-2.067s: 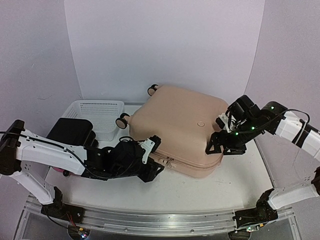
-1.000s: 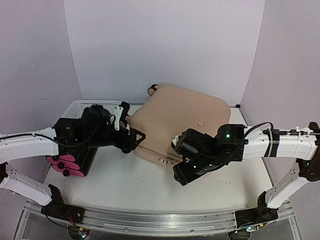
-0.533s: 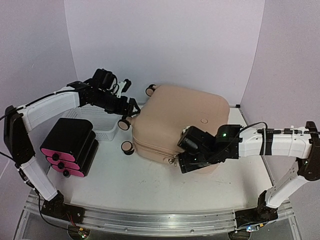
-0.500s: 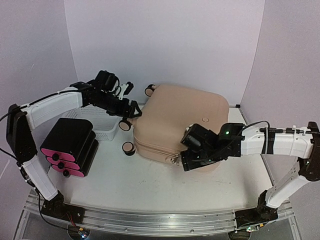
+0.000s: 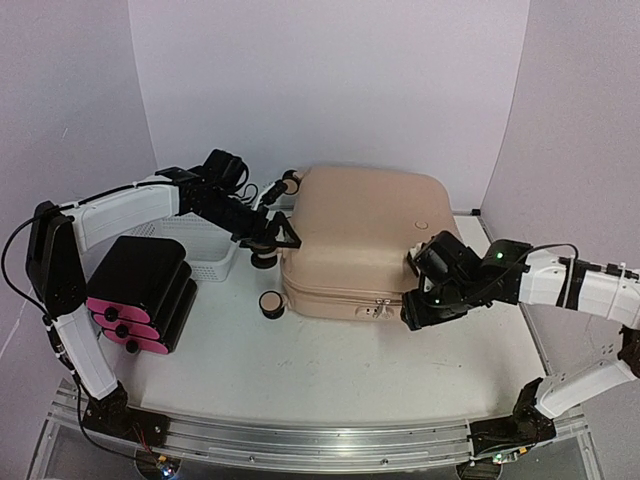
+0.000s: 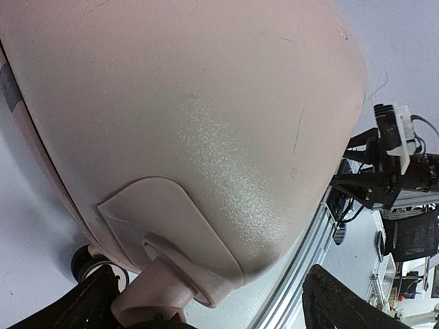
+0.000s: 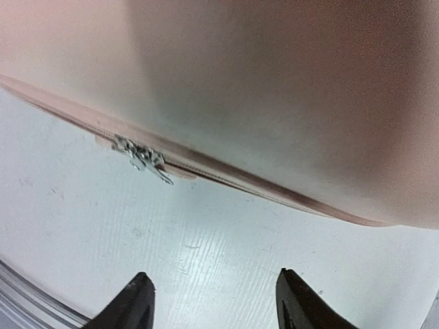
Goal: Open, take out, and arrange the luggage
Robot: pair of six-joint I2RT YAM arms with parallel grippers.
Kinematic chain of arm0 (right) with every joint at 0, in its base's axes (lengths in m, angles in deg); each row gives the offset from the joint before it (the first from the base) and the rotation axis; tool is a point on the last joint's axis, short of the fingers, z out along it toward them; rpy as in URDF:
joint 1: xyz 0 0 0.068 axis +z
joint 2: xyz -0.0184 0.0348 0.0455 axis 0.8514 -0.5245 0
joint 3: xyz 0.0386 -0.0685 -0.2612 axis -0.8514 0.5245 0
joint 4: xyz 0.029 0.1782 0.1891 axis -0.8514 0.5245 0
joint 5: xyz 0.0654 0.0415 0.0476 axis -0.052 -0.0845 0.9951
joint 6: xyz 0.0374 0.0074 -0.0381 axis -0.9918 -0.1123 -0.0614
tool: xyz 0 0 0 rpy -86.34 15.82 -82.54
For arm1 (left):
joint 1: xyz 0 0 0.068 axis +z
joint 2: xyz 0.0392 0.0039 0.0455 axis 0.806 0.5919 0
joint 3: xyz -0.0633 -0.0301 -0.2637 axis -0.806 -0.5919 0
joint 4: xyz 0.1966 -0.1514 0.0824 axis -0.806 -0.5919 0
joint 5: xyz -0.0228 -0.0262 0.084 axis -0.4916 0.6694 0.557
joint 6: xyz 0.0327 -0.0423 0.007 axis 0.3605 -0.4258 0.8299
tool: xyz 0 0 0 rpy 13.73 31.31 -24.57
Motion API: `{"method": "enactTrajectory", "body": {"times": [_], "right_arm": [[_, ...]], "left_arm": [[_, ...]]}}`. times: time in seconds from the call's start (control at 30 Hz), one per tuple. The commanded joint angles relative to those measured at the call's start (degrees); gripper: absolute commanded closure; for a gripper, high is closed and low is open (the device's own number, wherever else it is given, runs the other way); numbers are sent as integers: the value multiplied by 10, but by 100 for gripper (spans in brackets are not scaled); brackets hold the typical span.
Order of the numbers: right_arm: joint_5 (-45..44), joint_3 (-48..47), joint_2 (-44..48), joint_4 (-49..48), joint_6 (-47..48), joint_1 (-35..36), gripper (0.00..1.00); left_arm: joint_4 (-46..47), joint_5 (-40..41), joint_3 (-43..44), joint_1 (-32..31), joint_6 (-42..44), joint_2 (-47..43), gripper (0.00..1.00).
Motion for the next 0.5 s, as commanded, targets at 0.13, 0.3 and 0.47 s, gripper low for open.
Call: {"method": "enactTrajectory", "body": {"times": [0.13, 0.3, 0.47], "right_arm": [[12, 81, 7, -154, 40, 2, 48], [-2, 143, 27, -292, 78, 5, 54], [-100, 194, 34, -397, 138, 50, 60]], "left_arm": [[-6, -68, -6, -7, -25, -4, 16], [1, -72, -28, -10, -16, -4, 22], [9, -76, -36, -12, -19, -20, 23]]}}
